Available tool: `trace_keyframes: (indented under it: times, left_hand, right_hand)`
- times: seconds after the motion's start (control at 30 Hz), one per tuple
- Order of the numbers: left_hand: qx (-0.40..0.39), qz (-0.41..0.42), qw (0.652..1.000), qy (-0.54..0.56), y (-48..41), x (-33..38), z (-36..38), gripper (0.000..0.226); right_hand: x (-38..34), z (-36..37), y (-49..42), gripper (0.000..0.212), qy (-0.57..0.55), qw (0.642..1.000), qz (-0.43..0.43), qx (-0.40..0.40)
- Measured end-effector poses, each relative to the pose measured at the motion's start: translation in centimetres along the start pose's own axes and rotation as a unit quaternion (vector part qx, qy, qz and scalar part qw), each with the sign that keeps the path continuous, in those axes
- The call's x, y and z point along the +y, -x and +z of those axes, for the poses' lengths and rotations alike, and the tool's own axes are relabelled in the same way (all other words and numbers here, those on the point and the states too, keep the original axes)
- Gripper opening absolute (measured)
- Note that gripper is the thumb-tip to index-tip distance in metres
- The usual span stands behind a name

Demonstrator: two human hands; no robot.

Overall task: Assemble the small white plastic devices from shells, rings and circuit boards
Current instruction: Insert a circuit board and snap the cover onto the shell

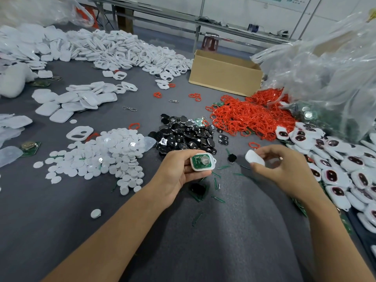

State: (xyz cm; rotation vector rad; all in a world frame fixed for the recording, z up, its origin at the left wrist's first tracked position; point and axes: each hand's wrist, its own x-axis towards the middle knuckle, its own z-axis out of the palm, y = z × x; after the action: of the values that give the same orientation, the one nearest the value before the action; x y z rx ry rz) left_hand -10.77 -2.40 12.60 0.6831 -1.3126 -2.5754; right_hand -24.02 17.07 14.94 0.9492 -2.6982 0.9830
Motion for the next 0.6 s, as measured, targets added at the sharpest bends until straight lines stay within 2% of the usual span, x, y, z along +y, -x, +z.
trace_keyframes:
  times: [0.1,0.2,0.27,0.4,0.6]
  left_hand:
    - [-0.006,-0.003,1.0,-0.009,0.0,0.0,0.0,0.027]
    - [-0.017,-0.014,1.0,-0.015,-0.2,-0.2,0.0,0.039]
    - [-0.031,-0.016,0.999,-0.018,-0.2,-0.3,0.0,0.037]
    - [-0.063,-0.002,0.996,-0.062,-0.2,-0.5,0.0,0.023]
    - [-0.047,0.036,0.994,-0.097,0.0,-0.7,-0.2,0.015]
  right_hand:
    - [-1.9,0.9,0.3,0.03,-0.059,0.996,-0.069,0.017]
    - [-4.1,2.4,0.8,0.034,-0.109,0.98,-0.163,-0.019]
    - [-4.9,3.2,1.0,0.034,-0.104,0.972,-0.206,-0.039]
    - [-5.3,4.1,1.1,0.037,-0.097,0.975,-0.199,-0.004]
    - [-5.1,3.8,1.1,0.033,-0.117,0.975,-0.173,0.07]
